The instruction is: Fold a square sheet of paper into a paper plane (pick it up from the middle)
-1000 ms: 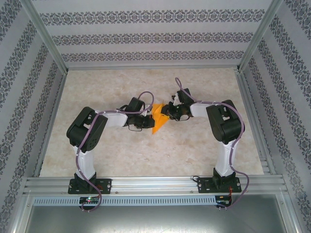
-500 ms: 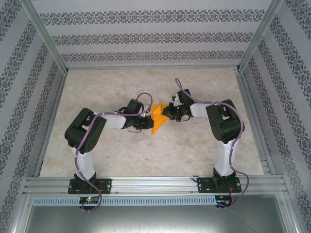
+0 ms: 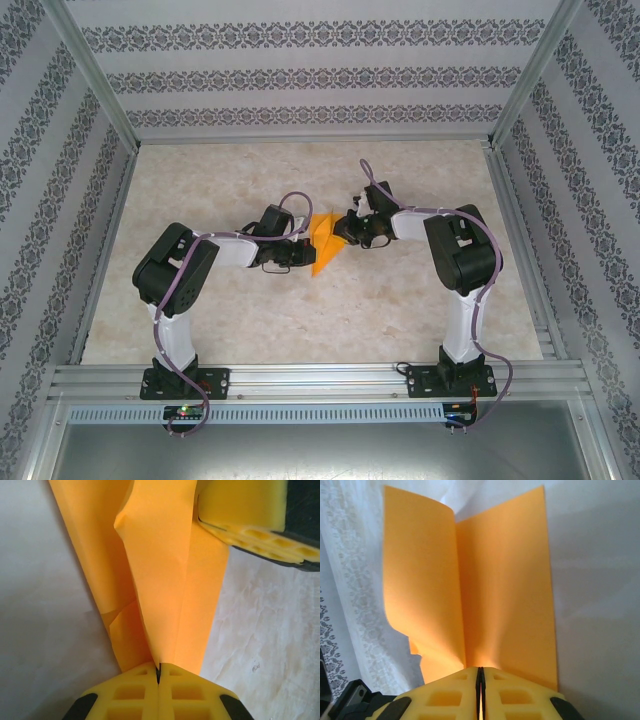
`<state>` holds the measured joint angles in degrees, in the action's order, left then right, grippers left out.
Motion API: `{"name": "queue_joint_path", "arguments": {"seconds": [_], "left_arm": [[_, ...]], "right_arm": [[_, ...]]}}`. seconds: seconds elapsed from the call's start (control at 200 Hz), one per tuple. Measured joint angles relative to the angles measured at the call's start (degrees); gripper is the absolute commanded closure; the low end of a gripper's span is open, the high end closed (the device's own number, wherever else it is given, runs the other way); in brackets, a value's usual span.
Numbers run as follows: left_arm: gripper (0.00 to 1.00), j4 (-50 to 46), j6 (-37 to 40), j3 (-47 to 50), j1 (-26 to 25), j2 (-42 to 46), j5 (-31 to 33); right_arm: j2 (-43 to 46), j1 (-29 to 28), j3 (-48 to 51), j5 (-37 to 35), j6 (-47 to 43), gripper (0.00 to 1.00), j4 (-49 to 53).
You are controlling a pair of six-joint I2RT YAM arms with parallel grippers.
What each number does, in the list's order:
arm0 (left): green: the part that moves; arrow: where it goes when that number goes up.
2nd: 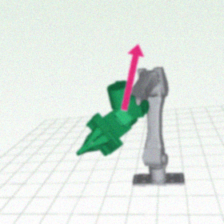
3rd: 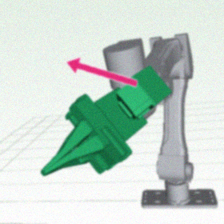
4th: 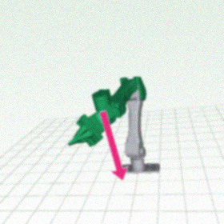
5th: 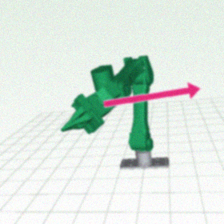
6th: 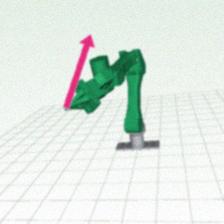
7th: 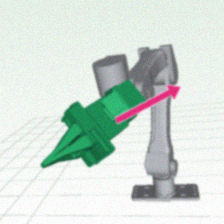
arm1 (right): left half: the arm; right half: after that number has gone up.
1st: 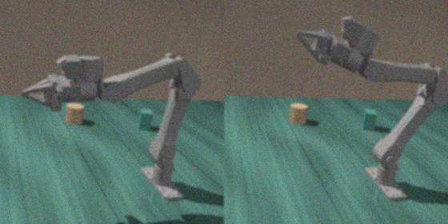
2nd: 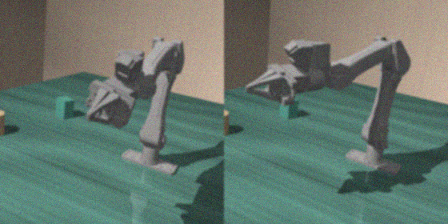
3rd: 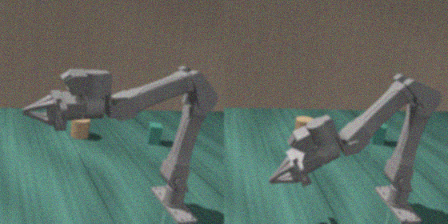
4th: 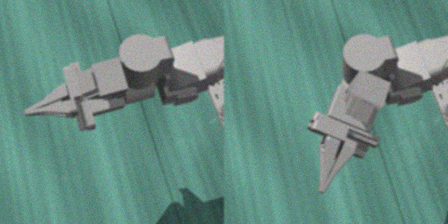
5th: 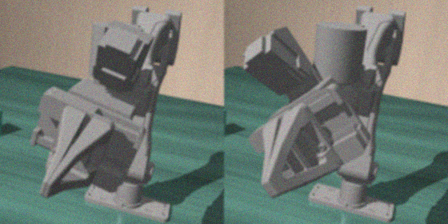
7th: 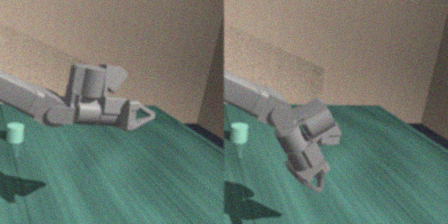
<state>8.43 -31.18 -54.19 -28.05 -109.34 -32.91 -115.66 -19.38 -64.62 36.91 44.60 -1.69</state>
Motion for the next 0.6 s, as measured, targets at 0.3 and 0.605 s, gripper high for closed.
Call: {"name": "queue_joint_path", "arguments": {"seconds": [0.3, 0.605], "left_arm": [[1.00, 0.2, 0.0, 0.1, 0.0, 0.0, -0.1], [1.00, 1.1, 0.0, 0.5, 0.3, -0.1, -0.9]], "right_arm": [[-1.3, -1.1, -2.8, 0.1, 0.2, 0.88, 0.0], [-2.3, -1.8, -3.7, 0.7, 0.6, 0.88, -0.2]]}}
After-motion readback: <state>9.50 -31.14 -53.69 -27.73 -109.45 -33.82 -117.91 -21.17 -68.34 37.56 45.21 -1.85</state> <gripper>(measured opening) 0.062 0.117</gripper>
